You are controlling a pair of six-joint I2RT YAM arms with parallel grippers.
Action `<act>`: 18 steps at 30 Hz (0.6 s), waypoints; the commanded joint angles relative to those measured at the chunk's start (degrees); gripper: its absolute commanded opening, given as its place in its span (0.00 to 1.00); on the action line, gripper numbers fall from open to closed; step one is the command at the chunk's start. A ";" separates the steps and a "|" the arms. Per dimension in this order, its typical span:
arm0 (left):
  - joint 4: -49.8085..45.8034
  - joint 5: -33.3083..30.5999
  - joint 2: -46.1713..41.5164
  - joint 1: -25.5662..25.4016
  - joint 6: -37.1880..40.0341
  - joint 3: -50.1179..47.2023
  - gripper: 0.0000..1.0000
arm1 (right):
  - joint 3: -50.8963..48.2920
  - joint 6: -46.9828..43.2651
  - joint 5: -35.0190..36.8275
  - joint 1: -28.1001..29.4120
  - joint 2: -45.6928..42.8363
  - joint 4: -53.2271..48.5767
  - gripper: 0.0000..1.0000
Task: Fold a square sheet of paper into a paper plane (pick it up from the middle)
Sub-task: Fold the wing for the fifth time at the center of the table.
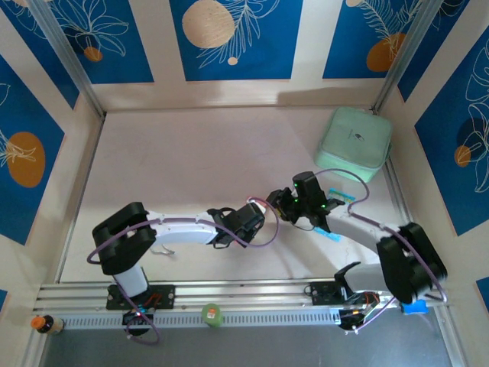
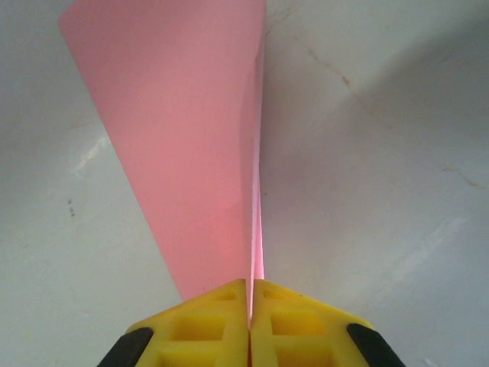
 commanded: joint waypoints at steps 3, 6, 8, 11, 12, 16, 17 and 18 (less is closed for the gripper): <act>6.41 6.17 0.89 1.06 -0.01 -2.48 0.08 | -2.07 -4.04 4.02 -1.68 -7.52 -9.51 0.41; 7.62 8.37 1.40 1.90 -0.35 -3.04 0.07 | -3.22 -3.95 4.52 -1.99 -10.28 -10.75 0.41; 7.70 9.82 1.93 2.59 -1.05 -3.04 0.07 | -3.85 -3.77 4.53 -2.08 -11.34 -11.01 0.41; 8.18 11.99 2.72 3.51 -1.71 -3.10 0.07 | -4.35 -3.67 4.38 -2.14 -12.08 -11.36 0.41; 8.14 12.52 2.98 3.76 -1.92 -3.06 0.07 | -4.43 -3.68 4.34 -2.08 -12.17 -11.37 0.41; 8.00 14.01 3.84 4.32 -2.37 -2.74 0.08 | -4.44 -3.68 4.17 -2.13 -11.93 -11.24 0.41; 7.69 14.29 4.12 4.49 -2.46 -2.54 0.08 | -4.52 -3.68 4.21 -2.15 -11.84 -11.19 0.41; 7.46 14.48 4.31 4.59 -2.64 -2.37 0.08 | -4.52 -3.68 4.12 -2.10 -11.69 -11.05 0.41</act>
